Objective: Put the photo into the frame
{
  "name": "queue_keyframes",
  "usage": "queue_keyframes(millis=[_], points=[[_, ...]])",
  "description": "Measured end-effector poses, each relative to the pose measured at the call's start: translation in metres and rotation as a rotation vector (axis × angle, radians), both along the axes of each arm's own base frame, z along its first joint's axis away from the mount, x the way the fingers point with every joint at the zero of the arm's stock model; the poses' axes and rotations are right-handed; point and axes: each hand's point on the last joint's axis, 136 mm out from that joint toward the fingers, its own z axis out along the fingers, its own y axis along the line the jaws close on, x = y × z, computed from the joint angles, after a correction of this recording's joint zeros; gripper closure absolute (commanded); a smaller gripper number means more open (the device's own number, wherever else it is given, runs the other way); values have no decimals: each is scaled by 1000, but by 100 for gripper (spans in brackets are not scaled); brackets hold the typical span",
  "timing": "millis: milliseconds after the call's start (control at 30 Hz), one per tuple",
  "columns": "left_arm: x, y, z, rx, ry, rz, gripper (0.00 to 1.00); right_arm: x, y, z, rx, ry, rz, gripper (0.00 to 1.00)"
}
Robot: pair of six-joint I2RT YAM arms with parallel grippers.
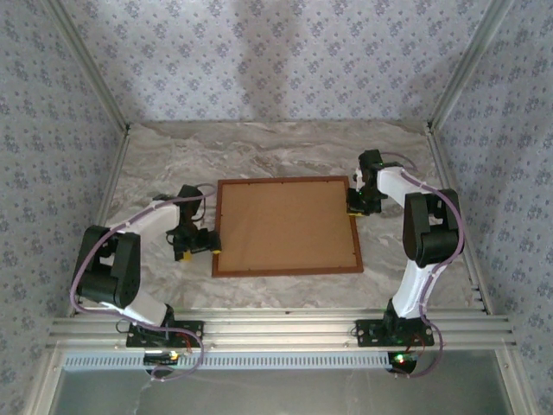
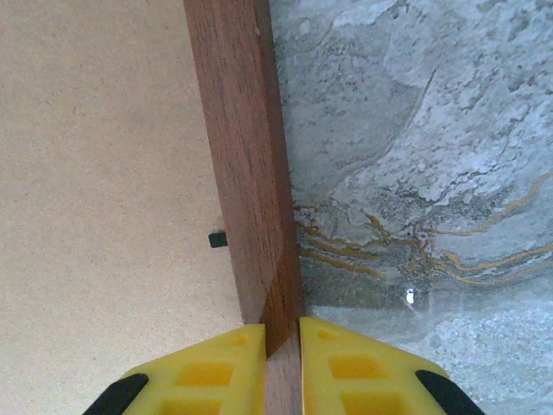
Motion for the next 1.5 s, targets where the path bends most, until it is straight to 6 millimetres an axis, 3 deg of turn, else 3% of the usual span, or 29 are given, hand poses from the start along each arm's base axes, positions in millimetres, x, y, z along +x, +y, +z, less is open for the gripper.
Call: queue_keyframes(millis=[1500], points=[[2,-26,-20,109,29,-115,20,2,-1,1,-2,-14,-3,83]])
